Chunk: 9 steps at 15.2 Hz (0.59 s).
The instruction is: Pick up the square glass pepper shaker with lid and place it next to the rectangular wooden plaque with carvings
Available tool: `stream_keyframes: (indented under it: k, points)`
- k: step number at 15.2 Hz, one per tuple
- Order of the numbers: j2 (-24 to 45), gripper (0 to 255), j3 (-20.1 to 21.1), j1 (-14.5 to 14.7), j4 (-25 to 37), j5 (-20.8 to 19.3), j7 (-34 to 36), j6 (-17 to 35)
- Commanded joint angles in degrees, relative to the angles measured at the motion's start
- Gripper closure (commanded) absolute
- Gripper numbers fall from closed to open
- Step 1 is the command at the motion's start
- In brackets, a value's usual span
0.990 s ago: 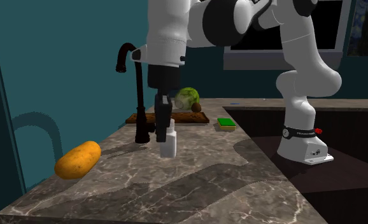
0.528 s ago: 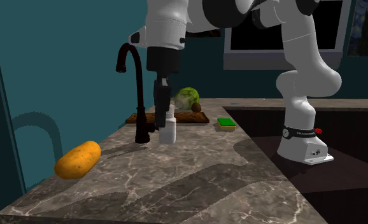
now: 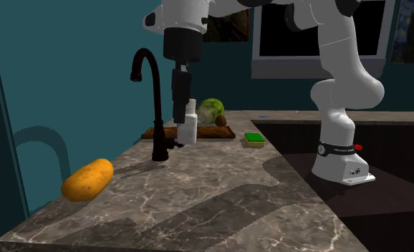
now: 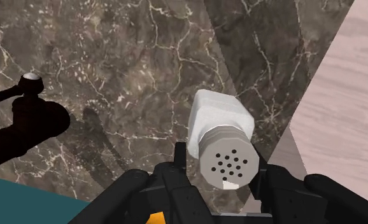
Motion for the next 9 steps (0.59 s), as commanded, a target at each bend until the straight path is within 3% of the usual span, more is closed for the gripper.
stream_keyframes:
  k: [1,6,9]
  points:
    - [-0.42,255,0.11,0.06,1.04,0.21,-0.11,-1.47]
    - [-0.81,255,0.23,0.15,3.8,0.48,-0.46,-4.57]
    - [-6.88,255,-0.33,-2.79,-4.34,2.71,-3.76,-1.93]
